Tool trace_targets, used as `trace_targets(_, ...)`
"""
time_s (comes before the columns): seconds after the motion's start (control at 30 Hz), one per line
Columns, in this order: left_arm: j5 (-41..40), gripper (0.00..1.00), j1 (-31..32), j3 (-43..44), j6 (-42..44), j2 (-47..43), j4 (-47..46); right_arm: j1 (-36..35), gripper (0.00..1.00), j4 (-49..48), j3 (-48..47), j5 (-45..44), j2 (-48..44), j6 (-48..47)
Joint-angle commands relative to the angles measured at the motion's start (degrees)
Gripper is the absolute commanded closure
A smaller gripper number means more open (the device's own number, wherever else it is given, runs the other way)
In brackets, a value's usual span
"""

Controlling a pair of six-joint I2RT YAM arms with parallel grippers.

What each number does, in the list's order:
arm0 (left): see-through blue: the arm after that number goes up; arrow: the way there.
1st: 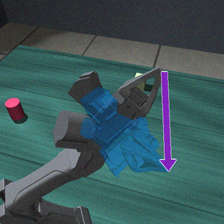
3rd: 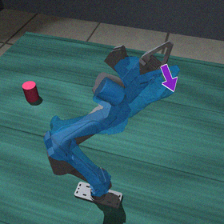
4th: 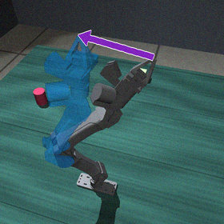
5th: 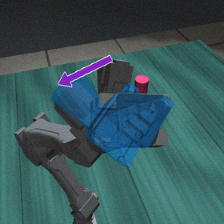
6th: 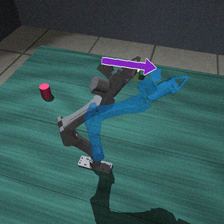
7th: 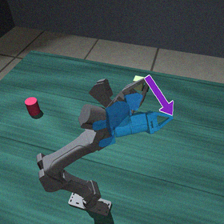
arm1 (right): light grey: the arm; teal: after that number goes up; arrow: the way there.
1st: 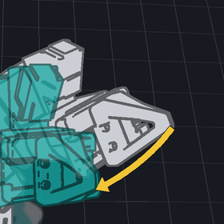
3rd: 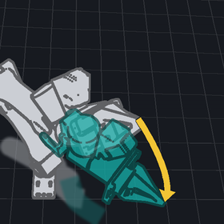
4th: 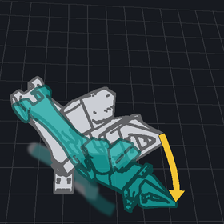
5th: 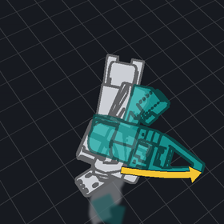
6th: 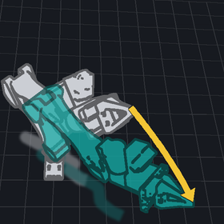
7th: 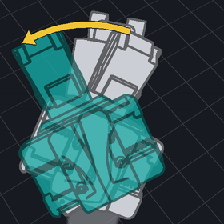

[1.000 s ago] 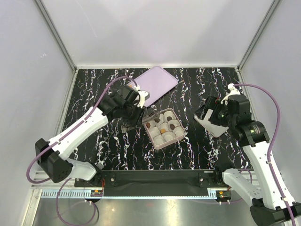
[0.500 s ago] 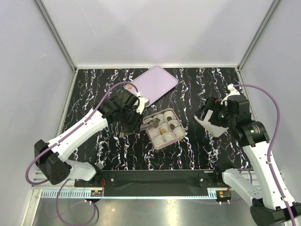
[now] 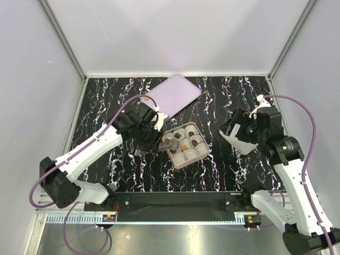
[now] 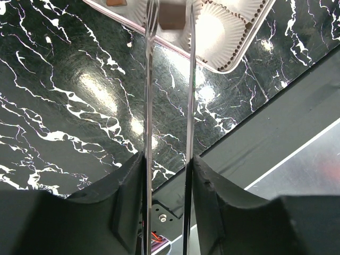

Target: Pack the chocolate

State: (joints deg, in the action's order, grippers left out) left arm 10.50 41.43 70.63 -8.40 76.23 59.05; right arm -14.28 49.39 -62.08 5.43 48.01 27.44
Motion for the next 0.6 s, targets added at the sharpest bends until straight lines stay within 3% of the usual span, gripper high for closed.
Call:
trace_targets(0.0,0.83,0.57,0.32,0.91,0.41,-0.03,-1.21,0.05,0.00,-1.66,-1.28,-0.25,-0.02,0.25)
trace_targets(0.17,-1.00,0.54,0.41,3.37,-1.08,0.06,-1.65,0.13,0.00,-1.75,-1.11,-0.60,-0.02,0.16)
trace_targets(0.37,-11.28,0.53,-0.47,13.20,-5.65,1.90,-2.01,0.13,0.00,-1.84,-1.11,-0.86,-0.11,0.07)
trace_targets(0.57,-19.71,0.53,-5.91,22.78,-7.24,7.35,-3.41,0.13,0.00,-2.71,-1.28,-0.25,0.24,0.24)
